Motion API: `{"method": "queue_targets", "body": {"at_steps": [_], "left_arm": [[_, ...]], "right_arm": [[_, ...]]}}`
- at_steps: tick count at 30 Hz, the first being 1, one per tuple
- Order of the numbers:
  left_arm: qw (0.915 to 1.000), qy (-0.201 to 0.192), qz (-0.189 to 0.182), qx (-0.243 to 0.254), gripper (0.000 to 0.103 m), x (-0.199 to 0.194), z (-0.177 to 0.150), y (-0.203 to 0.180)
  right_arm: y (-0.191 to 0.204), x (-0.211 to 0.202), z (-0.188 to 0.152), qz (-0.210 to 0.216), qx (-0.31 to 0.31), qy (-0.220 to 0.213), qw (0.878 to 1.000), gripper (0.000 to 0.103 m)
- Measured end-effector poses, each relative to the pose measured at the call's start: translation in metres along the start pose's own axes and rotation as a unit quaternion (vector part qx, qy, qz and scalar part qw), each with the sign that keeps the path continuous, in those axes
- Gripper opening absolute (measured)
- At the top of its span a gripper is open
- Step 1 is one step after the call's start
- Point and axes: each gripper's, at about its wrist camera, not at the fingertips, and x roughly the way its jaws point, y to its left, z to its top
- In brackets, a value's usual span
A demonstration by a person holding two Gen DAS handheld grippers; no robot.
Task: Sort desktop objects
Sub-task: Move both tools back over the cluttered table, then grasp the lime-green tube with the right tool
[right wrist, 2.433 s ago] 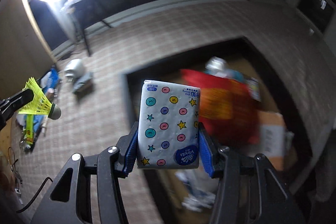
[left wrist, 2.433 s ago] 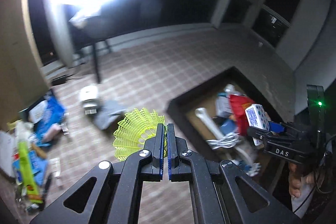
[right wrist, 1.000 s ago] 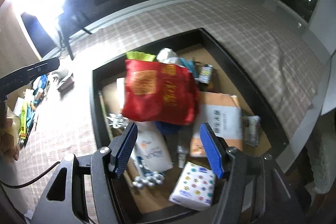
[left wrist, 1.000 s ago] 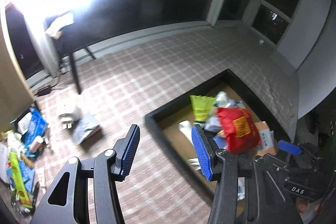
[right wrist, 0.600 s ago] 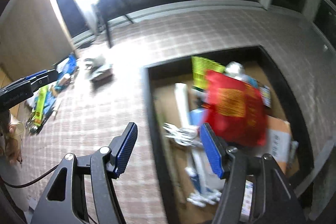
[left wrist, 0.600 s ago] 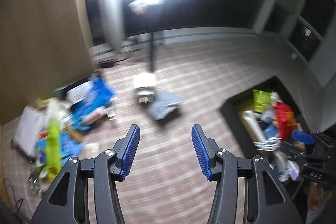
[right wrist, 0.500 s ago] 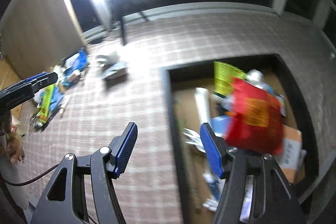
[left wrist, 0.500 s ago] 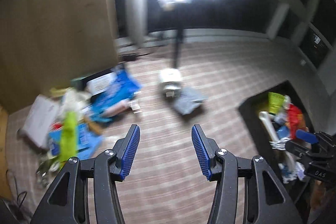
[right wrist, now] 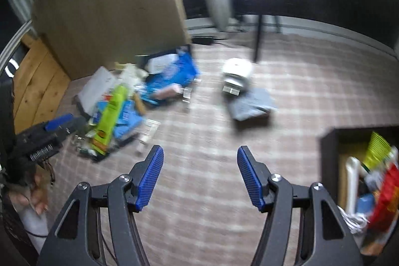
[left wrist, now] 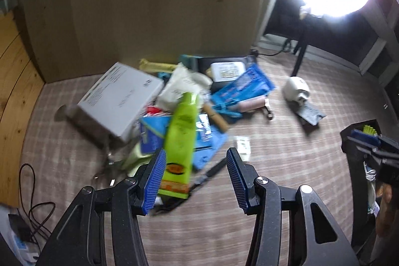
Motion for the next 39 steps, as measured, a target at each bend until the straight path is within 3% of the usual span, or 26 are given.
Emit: {"method": "queue_targets", "body": {"at_steps": [10,21,26,31,39], "left_arm": [[0.9995,0.022,-0.024,0.002,0.041,0.035,-0.008,0.025],[0.9979,0.032,-0.054,-0.015,0.037,0.057,-0.011,0.035],[0.9975,0.038,-0.058,-0.006,0.036,0.065,-0.012,0.029],[0.9958,0.043,-0.080,-0.011,0.028,0.070,-0.009,0.028],[0.9932,0.055,-0.097,-0.033,0.028,0.085,-0.009,0.034]], "right_arm": [[0.080,0.078,0.053,0.065,-0.025,0.048,0.996,0.049],[0.121,0.166,0.068,0.100,-0.027,0.115,0.988,0.042],[0.127,0.183,0.068,0.112,-0.024,0.129,0.985,0.041],[0.130,0.187,0.068,0.129,-0.020,0.134,0.982,0.041],[0.132,0.191,0.065,0.145,-0.019,0.133,0.980,0.035]]}}
